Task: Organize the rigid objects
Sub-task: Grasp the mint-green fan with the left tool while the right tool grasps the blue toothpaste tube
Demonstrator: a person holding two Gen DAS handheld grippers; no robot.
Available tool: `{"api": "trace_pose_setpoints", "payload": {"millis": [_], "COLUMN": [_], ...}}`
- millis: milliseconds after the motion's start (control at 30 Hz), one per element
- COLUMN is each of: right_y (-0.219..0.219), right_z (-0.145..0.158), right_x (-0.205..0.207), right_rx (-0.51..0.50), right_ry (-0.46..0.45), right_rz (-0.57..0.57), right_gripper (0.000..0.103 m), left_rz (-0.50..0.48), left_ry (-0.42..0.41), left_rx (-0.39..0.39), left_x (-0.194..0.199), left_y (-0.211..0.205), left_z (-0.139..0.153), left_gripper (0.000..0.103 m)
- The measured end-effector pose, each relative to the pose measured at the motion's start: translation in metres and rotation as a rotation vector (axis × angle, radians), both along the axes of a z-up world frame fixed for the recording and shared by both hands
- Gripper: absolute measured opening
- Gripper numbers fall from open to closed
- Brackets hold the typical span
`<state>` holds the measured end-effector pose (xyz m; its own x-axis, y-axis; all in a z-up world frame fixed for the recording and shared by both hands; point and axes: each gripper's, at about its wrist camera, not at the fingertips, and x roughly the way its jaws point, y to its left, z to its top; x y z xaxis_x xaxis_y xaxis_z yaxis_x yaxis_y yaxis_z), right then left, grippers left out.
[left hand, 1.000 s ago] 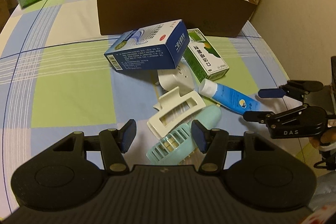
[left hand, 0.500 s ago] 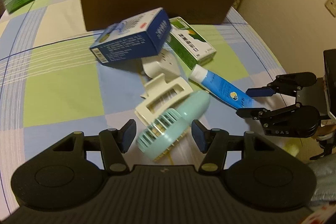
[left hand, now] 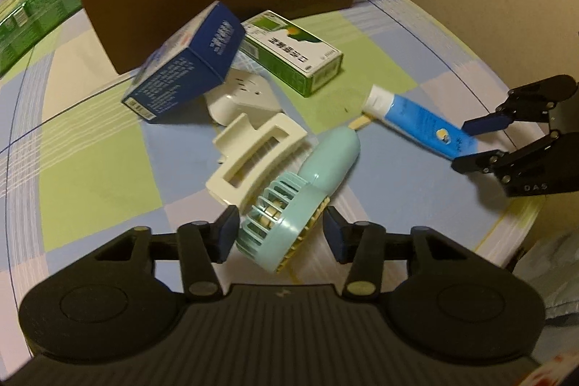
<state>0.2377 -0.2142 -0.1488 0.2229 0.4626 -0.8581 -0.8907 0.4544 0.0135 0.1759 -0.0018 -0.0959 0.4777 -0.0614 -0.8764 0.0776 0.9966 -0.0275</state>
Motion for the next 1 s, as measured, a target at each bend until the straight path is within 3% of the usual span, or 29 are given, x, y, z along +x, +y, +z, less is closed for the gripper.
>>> {"api": "trace_pose_setpoints", "payload": {"millis": [300, 567, 800, 1000], "right_y": [-0.025, -0.027, -0.012, 0.008], "right_z": [0.005, 0.005, 0.001, -0.002], "right_x": [0.01, 0.013, 0.024, 0.032], "right_rx": [-0.018, 0.0, 0.017, 0.039], "right_ry": [-0.005, -0.012, -0.028, -0.046], "right_rz": [-0.171, -0.194, -0.207, -0.182], "right_gripper": [0.041, 0.042, 0.054, 0.054], "left_rz": [0.013, 0.014, 0.03, 0.047], "left_ry": [0.033, 0.036, 0.045, 0.043], "left_rx": [-0.023, -0.018, -0.027, -0.03], "left_x": [0.018, 0.043, 0.06, 0.072], "left_y": [-0.03, -0.046, -0.051, -0.054], "left_z": [-0.012, -0.02, -0.021, -0.021], "left_gripper": [0.035, 0.032, 0.031, 0.031]}}
